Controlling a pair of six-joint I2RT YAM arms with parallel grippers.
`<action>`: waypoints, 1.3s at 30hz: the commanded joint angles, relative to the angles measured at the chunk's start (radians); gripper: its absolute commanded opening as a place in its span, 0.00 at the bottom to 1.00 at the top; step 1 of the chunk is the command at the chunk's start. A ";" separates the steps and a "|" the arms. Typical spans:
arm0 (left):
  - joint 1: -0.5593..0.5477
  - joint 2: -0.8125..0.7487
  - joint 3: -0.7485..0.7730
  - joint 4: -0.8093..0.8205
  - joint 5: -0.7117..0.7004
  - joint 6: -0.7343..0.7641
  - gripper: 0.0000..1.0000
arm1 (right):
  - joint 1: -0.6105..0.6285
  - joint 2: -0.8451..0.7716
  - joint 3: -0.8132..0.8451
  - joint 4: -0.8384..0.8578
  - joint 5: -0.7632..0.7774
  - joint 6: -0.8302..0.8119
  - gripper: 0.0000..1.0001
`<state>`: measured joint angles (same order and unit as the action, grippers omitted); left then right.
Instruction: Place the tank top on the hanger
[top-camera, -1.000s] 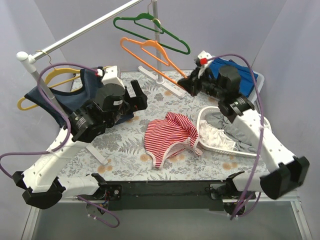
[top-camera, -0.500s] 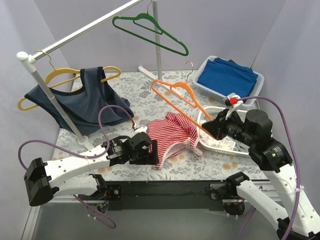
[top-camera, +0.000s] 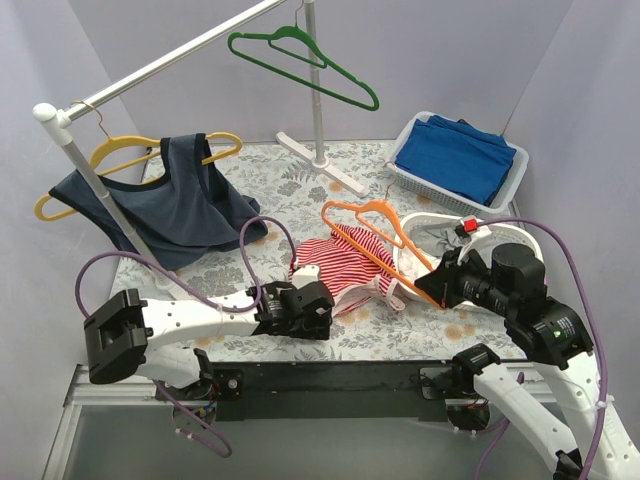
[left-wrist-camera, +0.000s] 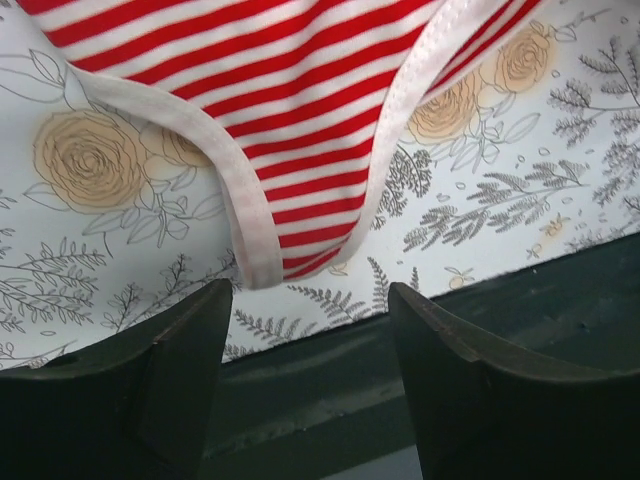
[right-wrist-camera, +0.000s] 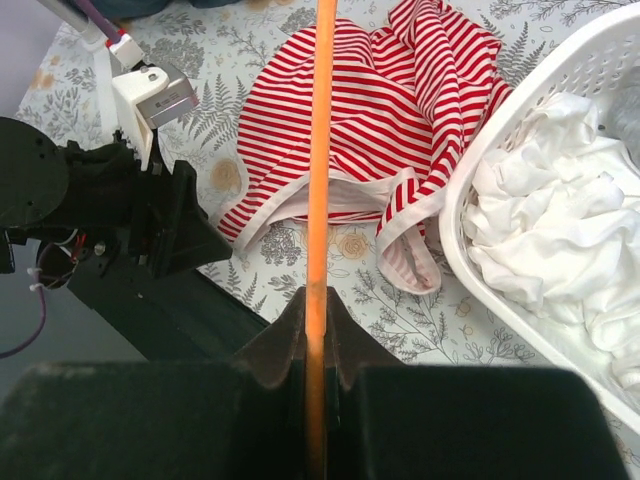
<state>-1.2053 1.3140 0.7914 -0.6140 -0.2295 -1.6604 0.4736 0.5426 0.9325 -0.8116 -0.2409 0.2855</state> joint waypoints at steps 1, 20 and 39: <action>-0.011 0.027 0.057 -0.016 -0.111 0.011 0.63 | 0.002 -0.026 0.008 -0.007 0.029 0.009 0.01; 0.321 0.022 0.089 0.117 0.053 0.160 0.00 | 0.002 0.036 0.181 -0.089 -0.029 -0.040 0.01; 0.708 0.206 0.328 0.140 0.348 0.228 0.00 | 0.002 0.065 0.253 -0.254 -0.166 -0.055 0.01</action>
<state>-0.5148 1.5219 1.0649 -0.4679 0.0879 -1.4502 0.4736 0.6270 1.1931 -1.0458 -0.3496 0.2329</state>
